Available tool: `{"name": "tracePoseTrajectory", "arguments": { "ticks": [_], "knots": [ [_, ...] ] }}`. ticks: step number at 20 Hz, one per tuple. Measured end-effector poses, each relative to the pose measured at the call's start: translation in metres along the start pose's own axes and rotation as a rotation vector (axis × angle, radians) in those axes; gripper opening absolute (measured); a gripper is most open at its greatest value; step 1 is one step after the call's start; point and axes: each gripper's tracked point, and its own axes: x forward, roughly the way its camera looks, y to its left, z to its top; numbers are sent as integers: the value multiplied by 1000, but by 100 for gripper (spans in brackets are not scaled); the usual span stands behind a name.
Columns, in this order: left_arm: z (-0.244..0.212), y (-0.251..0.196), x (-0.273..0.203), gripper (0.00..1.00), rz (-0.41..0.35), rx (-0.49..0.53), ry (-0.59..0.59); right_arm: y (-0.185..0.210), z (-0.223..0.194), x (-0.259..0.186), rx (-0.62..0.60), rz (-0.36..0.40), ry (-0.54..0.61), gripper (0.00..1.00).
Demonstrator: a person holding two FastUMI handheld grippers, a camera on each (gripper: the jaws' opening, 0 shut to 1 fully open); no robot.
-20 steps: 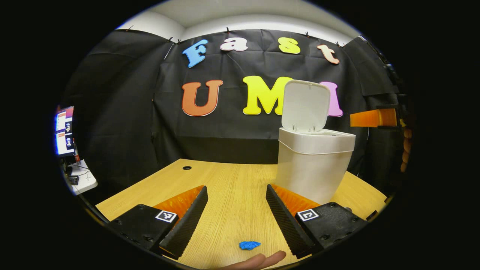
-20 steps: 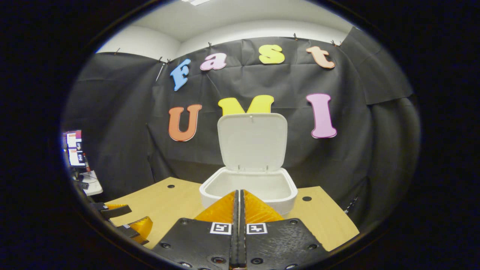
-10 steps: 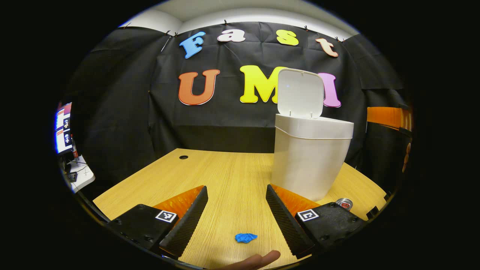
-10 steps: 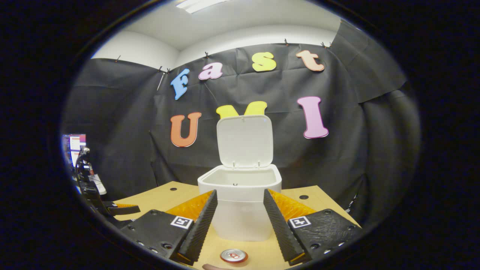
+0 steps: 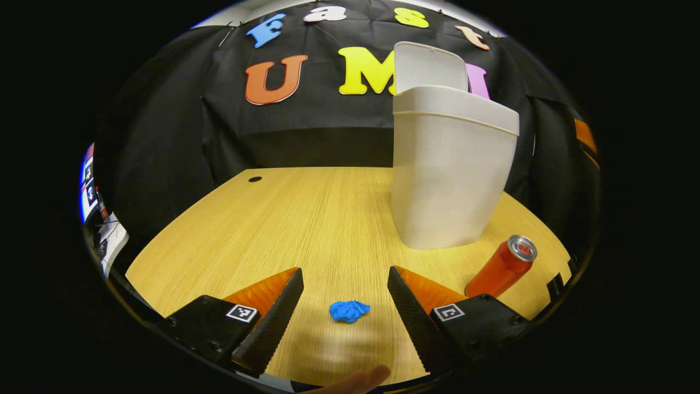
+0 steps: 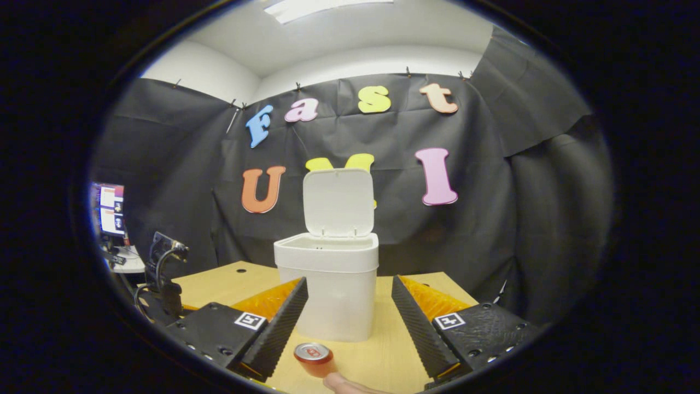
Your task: Press the lid of the desktop garbage bin to open it, pick up the crumpled paper on the desktop and throw it into the bin, then pick up the pop can on the desktop and drop it into the bin, and finally close the garbage bin lid.
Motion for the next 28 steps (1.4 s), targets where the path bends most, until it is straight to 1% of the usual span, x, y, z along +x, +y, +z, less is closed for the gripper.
{"name": "tracePoseTrajectory", "arguments": {
  "ticks": [3,5,7,9,12,13,14,15,16,17,18,19,20,21,24,25,26,27,28],
  "knots": [
    [-23,-9,-2,100,-37,-2,65,12,-4,-1,-8,16,7,93],
    [-28,-8,1,100,-33,-2,75,18,-8,-1,2,27,14,94],
    [-43,-9,6,99,-41,-2,131,20,-12,1,5,20,26,94],
    [-52,-11,12,98,-50,-27,173,24,-16,3,-1,19,35,93],
    [-57,-5,20,95,-48,-26,195,28,-22,6,6,24,49,93],
    [-59,-3,23,92,-44,-25,198,28,-25,7,10,24,56,94],
    [-60,-1,26,90,-41,-29,202,28,-27,8,13,22,65,93],
    [-63,0,28,84,-41,-35,212,29,-29,9,15,20,72,94],
    [-68,-2,30,81,-48,-46,240,30,-30,10,14,20,77,94],
    [-68,0,30,77,-38,-46,237,30,-32,9,12,17,80,96],
    [-66,1,30,76,-40,-42,236,30,-32,8,9,14,82,94],
    [-69,1,29,69,-44,-42,241,30,-32,9,5,12,81,94],
    [-68,3,30,73,-41,-41,238,31,-32,8,1,10,80,94],
    [-69,3,30,65,-37,-41,242,31,-32,7,-2,7,79,94],
    [-67,9,29,56,-32,-41,247,35,-35,6,-9,11,85,94],
    [-67,9,29,50,-34,-41,247,36,-37,6,-10,13,89,94],
    [-66,9,28,48,-33,-42,244,39,-40,5,-13,18,96,94],
    [-66,9,28,50,-33,-39,241,43,-44,5,-16,23,106,94],
    [-66,8,28,50,-35,-35,240,45,-47,5,-9,28,115,94]
  ]
}}
